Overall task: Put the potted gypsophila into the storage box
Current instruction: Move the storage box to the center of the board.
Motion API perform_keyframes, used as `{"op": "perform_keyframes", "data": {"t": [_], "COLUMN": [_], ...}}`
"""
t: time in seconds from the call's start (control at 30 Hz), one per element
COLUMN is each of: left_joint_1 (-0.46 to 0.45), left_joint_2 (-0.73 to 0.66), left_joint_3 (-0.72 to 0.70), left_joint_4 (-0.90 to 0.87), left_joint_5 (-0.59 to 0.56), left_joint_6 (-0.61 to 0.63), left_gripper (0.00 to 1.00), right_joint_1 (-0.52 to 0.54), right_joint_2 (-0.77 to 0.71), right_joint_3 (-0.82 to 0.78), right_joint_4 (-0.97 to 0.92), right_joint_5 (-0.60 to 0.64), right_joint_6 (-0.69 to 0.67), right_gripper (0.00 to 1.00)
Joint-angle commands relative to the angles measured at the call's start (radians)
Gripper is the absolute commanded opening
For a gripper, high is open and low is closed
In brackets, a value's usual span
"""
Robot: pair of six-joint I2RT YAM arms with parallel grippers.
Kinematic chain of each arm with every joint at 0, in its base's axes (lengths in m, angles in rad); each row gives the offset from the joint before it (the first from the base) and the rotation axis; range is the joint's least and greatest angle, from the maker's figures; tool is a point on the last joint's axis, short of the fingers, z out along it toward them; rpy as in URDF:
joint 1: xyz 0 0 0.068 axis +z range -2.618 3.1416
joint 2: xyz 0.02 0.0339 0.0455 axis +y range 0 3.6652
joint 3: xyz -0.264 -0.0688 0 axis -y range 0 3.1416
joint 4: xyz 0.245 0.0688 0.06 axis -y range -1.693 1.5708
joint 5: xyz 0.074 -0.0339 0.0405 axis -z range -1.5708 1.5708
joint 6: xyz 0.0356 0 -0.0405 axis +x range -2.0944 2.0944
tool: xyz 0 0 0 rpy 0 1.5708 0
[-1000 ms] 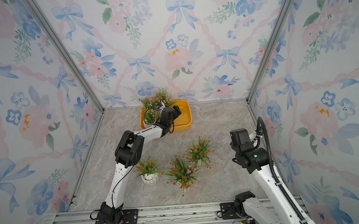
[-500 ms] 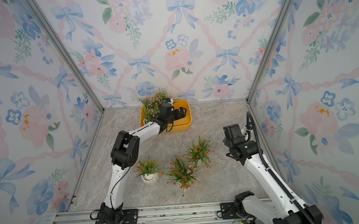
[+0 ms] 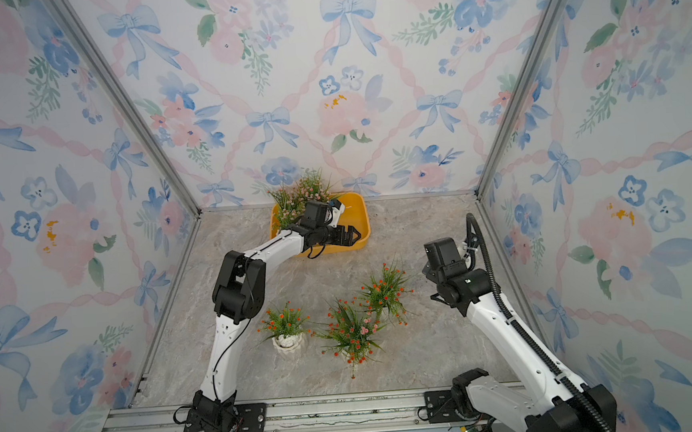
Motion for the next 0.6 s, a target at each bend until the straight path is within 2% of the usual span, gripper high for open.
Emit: {"op": "perform_keyframes", "data": {"t": [0.0,0.2,0.57], "left_joint_1": [-0.008,-0.06,-0.116], "left_joint_2": [-0.06,0.007,-0.03], "left_joint_3": [0.023,0.106,0.0], "left_joint_4": [-0.129,-0.282,-0.326], "left_joint_5": [0.052,0.027,0.046], "left_joint_6": [0.144,0.223,0.253], "left_gripper": [0.97,0.95,0.92], "right_joint_1": [0.012,0.016,0.019], "right_joint_2": [0.022,0.053,0.089], "right_joint_3": [0.002,0.022,0.021], "right_joint_4": [0.0,-0.004,-0.012], "right_joint_5": [-0.001,-0.004,-0.03], "right_joint_6": [0.003,0.0,-0.019], "right_gripper": [0.87,0.87,0.87]}}
